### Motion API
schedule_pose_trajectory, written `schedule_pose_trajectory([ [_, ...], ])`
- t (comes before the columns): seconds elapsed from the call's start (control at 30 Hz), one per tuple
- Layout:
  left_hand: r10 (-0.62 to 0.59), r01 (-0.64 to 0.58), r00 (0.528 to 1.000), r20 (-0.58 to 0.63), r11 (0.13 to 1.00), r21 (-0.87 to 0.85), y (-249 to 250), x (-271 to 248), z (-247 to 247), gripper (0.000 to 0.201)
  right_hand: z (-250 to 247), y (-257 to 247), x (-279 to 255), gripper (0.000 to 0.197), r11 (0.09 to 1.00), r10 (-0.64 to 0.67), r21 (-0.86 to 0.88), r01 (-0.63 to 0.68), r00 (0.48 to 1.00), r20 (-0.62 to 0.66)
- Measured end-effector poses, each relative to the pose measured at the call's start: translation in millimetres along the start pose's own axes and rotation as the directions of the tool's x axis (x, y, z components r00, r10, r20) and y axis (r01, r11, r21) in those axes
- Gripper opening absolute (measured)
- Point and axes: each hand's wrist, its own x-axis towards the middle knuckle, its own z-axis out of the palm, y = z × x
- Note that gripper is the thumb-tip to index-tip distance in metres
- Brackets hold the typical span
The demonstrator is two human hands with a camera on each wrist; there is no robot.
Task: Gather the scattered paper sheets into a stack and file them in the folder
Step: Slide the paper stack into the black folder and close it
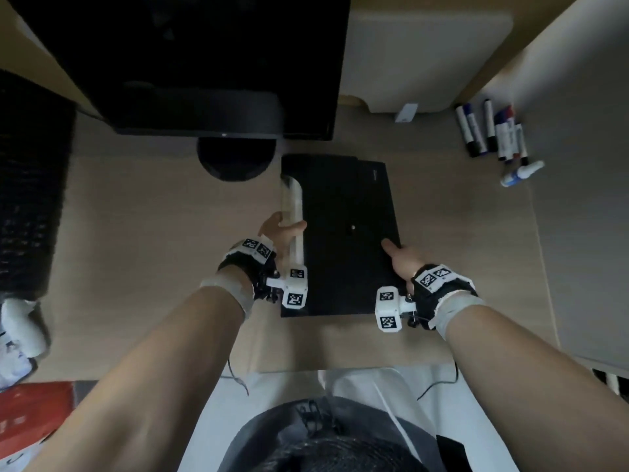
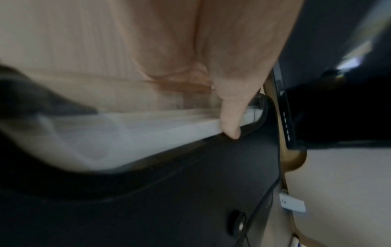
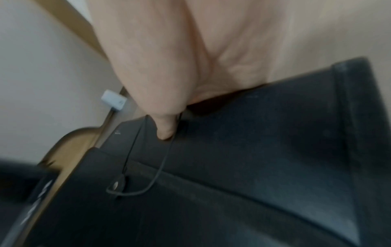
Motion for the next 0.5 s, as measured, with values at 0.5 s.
schedule_pose_trajectory([
  [0.5,-0.218,0.222,0.974,-0.057,0.970,0.098,71.1,42.9,85.1,0.043,-95.4,-57.4,41.4,0.052,0.997,-0.014,0.071,0.018,0.998,-0.060],
])
